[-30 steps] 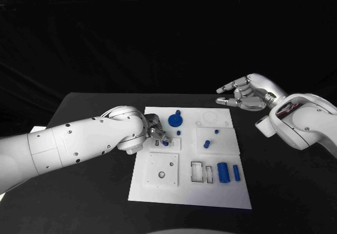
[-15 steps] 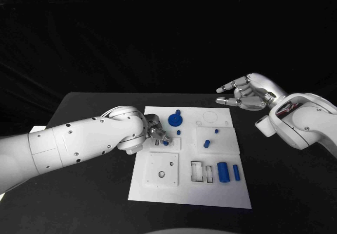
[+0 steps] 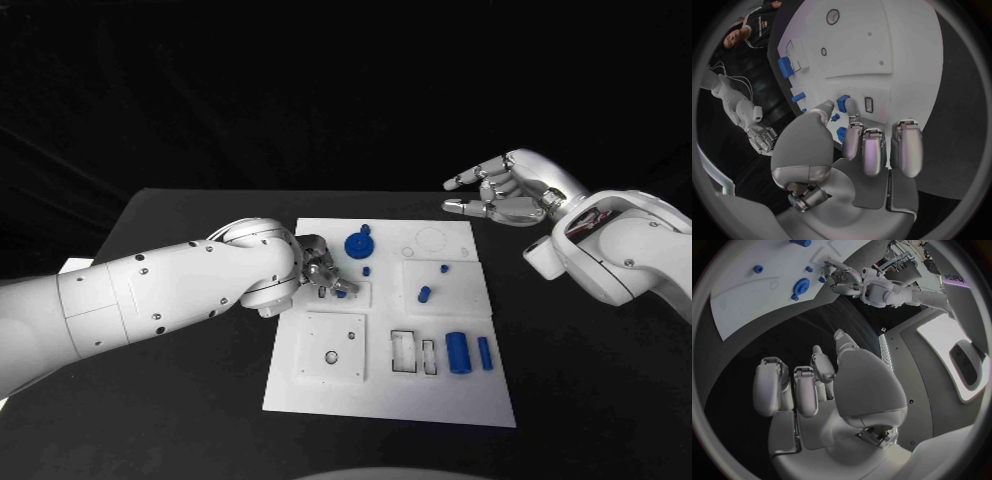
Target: Assemble the parts on the task board
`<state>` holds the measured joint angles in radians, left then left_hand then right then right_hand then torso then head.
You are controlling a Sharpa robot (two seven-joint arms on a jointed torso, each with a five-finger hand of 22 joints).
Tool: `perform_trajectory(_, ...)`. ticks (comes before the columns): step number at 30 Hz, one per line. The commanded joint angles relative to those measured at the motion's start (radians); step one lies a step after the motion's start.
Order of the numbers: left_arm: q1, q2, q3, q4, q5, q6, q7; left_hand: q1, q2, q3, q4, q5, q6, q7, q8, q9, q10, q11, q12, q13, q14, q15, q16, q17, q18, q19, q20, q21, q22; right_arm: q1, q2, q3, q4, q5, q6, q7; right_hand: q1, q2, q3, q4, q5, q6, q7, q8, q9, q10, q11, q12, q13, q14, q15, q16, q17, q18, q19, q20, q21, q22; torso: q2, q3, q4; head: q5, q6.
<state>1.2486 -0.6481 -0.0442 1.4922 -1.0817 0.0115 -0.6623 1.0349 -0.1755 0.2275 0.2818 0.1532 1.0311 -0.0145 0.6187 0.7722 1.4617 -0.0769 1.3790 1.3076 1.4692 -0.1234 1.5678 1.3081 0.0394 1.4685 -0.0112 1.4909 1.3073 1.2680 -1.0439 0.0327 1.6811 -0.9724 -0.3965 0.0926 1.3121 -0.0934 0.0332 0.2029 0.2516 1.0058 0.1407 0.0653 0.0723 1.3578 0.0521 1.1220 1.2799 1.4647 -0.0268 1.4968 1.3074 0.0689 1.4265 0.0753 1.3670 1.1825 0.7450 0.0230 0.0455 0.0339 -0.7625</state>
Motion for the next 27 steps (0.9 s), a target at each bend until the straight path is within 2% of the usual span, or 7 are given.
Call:
perform_trajectory(1, -0.001, -0.002, 0.001, 0.006, 0.007, 0.005, 0.005, 0.001, 0.015, -0.051, 0.009, 0.001, 0.006, 0.003, 0.005, 0.001, 0.011, 0.002, 0.005, 0.058, 0.102, -0.005, 0.003, 0.263, -0.012, 0.063, -0.007, 0.006, 0.138, -0.001, 0.001, 0.000, 0.000, -0.002, 0.010, 0.010, -0.001, 0.002, -0.008, 0.001, 0.005, -0.003, -0.002, 0.004, 0.002, -0.008, 0.000, -0.004, -0.002, 0.081, 0.002, -0.004, 0.162, 0.009, -0.005, 0.002, -0.005, -0.002, 0.000, -0.0004, -0.0003, -0.001, 0.001)
perform_trajectory(10, 0.002, -0.021, 0.015, 0.022, 0.021, 0.001, 0.005, -0.004, 0.031, -0.120, 0.010, 0.000, 0.005, 0.003, 0.006, 0.001, 0.012, 0.002, 0.006, 0.059, 0.102, -0.005, 0.003, 0.263, -0.013, 0.064, -0.007, 0.007, 0.139, -0.001, 0.001, 0.000, -0.001, 0.000, 0.011, 0.010, -0.002, 0.002, -0.009, 0.001, 0.005, -0.004, -0.002, 0.004, 0.002, -0.009, 0.000, -0.005, -0.002, 0.080, 0.002, -0.005, 0.161, 0.009, -0.006, 0.002, -0.006, -0.002, 0.000, -0.0002, -0.0004, -0.003, 0.001)
perform_trajectory(15, 0.010, -0.043, 0.036, 0.041, 0.046, 0.014, 0.007, 0.006, 0.038, -0.134, 0.007, -0.001, 0.002, 0.004, 0.006, 0.001, 0.010, 0.002, 0.003, 0.056, 0.102, -0.005, 0.003, 0.263, -0.011, 0.062, -0.007, 0.003, 0.134, -0.001, 0.002, 0.000, -0.003, 0.000, 0.011, 0.011, -0.002, 0.002, -0.009, 0.001, 0.005, -0.004, -0.002, 0.004, 0.002, -0.009, 0.000, -0.005, -0.002, 0.080, 0.002, -0.005, 0.161, 0.009, -0.006, 0.002, -0.006, -0.002, 0.000, -0.0006, -0.0004, -0.005, 0.004)
perform_trajectory(17, 0.017, -0.050, 0.044, 0.036, 0.068, 0.037, 0.008, 0.020, 0.045, -0.146, 0.003, -0.004, -0.004, 0.006, 0.004, 0.001, 0.004, 0.003, -0.005, 0.048, 0.102, -0.004, 0.003, 0.263, -0.009, 0.059, -0.006, -0.003, 0.124, -0.001, 0.002, 0.000, -0.005, 0.000, 0.012, 0.012, -0.002, 0.002, -0.009, 0.001, 0.005, -0.004, -0.002, 0.004, 0.002, -0.009, 0.000, -0.005, -0.002, 0.080, 0.002, -0.005, 0.161, 0.009, -0.006, 0.002, -0.006, -0.002, 0.000, -0.0011, -0.0004, -0.009, 0.006)
perform_trajectory(20, 0.035, -0.054, 0.050, 0.009, 0.126, 0.067, 0.012, 0.043, 0.048, -0.165, 0.004, -0.003, -0.020, 0.012, -0.002, -0.001, -0.011, 0.009, -0.028, 0.025, 0.102, 0.000, 0.003, 0.263, -0.006, 0.052, -0.003, -0.014, 0.107, -0.002, 0.004, 0.000, -0.009, 0.004, 0.013, 0.013, -0.003, 0.002, -0.010, 0.003, 0.005, -0.004, -0.002, 0.004, 0.002, -0.009, 0.000, -0.005, -0.003, 0.080, 0.002, -0.005, 0.161, 0.009, -0.006, 0.002, -0.006, -0.003, -0.002, -0.0007, 0.0019, -0.015, 0.029)
perform_trajectory(22, 0.048, -0.055, 0.053, -0.013, 0.160, 0.095, 0.014, 0.058, 0.054, -0.176, 0.005, -0.001, -0.036, 0.019, -0.011, -0.005, -0.023, 0.014, -0.043, 0.010, 0.102, 0.005, 0.003, 0.263, -0.003, 0.047, 0.000, -0.022, 0.094, -0.003, 0.006, 0.000, -0.012, 0.006, 0.013, 0.013, -0.004, 0.002, -0.011, 0.003, 0.005, -0.004, -0.002, 0.004, 0.002, -0.009, 0.000, -0.006, -0.003, 0.080, 0.002, -0.005, 0.161, 0.009, -0.006, 0.002, -0.006, -0.003, -0.003, 0.0001, 0.0021, -0.016, 0.034)
perform_trajectory(27, 0.078, -0.045, 0.056, -0.077, 0.198, 0.162, 0.018, 0.078, 0.059, -0.212, 0.008, 0.002, -0.107, 0.057, -0.093, -0.066, -0.050, 0.046, -0.074, -0.022, 0.102, 0.030, 0.003, 0.263, 0.003, 0.036, 0.021, -0.043, 0.065, -0.003, 0.009, 0.000, -0.019, 0.008, 0.014, 0.014, -0.004, 0.002, -0.011, 0.003, 0.005, -0.004, -0.002, 0.004, 0.002, -0.009, 0.000, -0.006, -0.003, 0.080, 0.002, -0.005, 0.161, 0.009, -0.006, 0.002, -0.006, -0.003, 0.001, -0.0017, 0.0009, -0.013, 0.037)
